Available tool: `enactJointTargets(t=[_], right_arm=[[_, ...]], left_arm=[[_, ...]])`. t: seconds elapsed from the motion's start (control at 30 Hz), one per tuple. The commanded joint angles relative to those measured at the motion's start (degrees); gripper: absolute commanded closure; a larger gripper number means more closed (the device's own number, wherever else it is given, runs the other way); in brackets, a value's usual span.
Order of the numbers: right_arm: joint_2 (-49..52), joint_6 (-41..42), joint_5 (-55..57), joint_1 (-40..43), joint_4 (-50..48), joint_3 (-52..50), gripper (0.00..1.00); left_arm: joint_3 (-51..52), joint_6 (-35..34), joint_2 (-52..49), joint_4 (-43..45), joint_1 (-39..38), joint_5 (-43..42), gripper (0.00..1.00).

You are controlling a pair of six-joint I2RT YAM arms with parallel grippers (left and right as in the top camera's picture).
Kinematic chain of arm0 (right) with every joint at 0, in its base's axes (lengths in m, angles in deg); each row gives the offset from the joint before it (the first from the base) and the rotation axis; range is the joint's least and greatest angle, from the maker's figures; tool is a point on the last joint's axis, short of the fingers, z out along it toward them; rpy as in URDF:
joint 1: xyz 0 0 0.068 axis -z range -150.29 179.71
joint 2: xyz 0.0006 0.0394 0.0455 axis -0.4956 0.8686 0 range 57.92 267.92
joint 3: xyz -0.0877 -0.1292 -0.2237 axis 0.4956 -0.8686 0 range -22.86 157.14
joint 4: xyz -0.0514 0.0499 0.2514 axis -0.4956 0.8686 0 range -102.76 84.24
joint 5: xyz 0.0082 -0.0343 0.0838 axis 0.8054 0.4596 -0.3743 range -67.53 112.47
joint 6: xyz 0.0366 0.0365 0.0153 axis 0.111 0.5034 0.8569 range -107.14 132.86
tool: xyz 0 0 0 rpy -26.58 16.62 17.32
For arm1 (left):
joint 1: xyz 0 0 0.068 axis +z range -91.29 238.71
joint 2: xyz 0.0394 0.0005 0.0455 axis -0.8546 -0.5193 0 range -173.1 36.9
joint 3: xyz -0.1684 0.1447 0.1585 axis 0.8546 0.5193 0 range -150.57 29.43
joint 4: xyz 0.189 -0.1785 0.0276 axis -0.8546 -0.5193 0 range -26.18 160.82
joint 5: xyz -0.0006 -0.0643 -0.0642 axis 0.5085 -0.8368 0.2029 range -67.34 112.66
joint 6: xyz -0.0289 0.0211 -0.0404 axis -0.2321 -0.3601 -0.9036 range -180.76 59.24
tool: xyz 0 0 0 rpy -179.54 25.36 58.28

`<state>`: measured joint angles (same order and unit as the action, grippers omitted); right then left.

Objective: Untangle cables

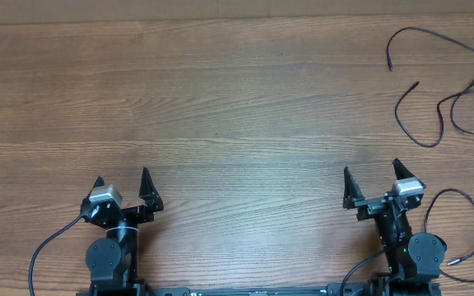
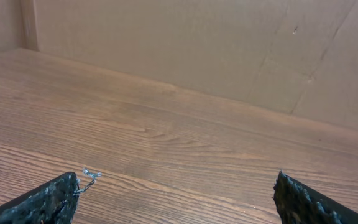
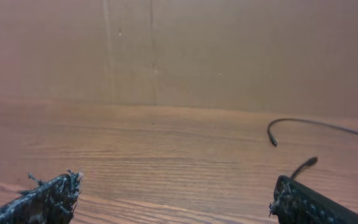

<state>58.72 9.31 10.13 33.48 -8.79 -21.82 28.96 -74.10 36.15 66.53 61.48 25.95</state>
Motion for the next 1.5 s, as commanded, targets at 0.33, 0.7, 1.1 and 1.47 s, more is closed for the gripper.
enactJointTargets(t=[0.33,0.7,1.1,1.47], right_arm=[[-0.7,9.8,5.4,0.5,0.3,-0.6,0.00],[-0.7,9.7,5.4,0.5,0.3,-0.6,0.00],[-0.7,9.7,5.4,0.5,0.3,-0.6,0.00],[-0.7,9.7,5.4,0.5,0.3,-0.6,0.00]], left_arm=[[0.2,0.7,0.5,0.1,0.3,0.7,0.00],[0.2,0.7,0.5,0.1,0.3,0.7,0.00],[0.2,0.7,0.5,0.1,0.3,0.7,0.00],[0.2,0.7,0.5,0.1,0.3,0.7,0.00]])
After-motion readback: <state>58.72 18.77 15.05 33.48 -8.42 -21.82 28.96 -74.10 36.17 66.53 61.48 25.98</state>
